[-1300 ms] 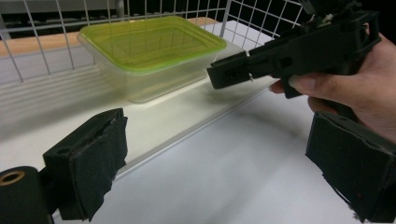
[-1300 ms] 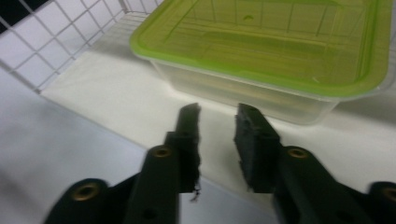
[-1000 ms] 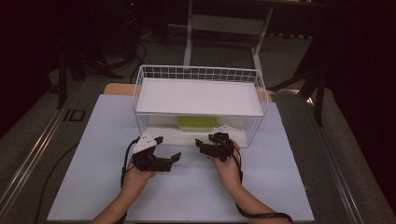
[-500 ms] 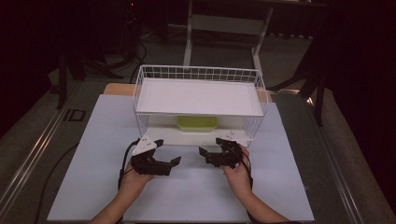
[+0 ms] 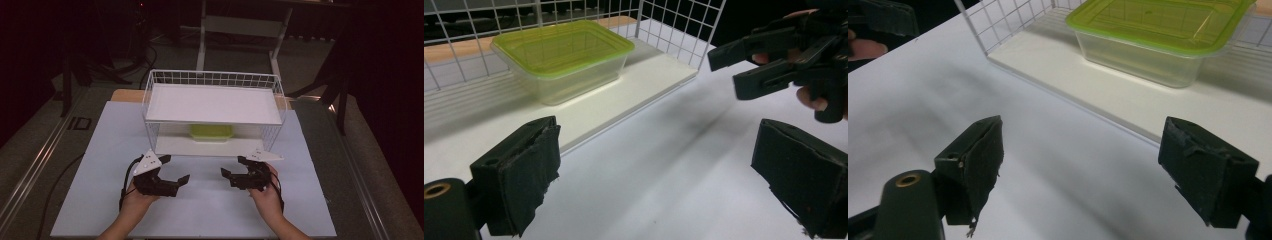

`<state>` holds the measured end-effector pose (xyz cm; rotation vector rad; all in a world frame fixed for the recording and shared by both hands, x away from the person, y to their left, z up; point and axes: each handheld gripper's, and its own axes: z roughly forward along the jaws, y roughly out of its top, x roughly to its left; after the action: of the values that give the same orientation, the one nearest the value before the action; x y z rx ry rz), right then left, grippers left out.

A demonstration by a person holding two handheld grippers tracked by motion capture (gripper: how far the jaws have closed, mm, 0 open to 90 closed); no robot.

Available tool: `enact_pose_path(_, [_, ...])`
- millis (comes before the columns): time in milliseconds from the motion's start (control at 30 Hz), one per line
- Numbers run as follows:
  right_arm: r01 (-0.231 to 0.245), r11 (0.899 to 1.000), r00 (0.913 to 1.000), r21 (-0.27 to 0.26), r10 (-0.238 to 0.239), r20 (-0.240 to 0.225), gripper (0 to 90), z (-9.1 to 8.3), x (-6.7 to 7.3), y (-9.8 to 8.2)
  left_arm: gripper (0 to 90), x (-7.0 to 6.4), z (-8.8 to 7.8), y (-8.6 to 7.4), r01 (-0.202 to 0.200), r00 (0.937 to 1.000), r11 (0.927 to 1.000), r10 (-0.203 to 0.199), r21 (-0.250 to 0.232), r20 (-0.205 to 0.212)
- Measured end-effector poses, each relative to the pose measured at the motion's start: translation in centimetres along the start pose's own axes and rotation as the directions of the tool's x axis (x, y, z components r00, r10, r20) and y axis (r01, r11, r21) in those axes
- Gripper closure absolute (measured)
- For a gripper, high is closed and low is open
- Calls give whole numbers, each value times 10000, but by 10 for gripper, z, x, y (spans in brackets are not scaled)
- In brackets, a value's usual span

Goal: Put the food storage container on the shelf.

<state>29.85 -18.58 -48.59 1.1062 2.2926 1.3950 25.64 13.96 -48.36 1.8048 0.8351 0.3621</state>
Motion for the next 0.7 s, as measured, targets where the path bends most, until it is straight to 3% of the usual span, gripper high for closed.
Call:
enact_pose_path(333, [-199, 9998, 9997, 79, 200, -112, 178, -28, -1, -15, 62, 0, -10, -17, 269, 9996, 9992, -270, 297, 30])
enact_pose_path(567, [-298, 9992, 9994, 258, 302, -186, 173, -36, -6, -27, 62, -2, -10, -28, 385, 9992, 9988, -387, 290, 81])
enact_pose_path(700, [-272, 9994, 9996, 199, 272, 6, 173, -39, -13, -34, 62, -1, -10, -31, 369, 9993, 9988, -371, 311, 49])
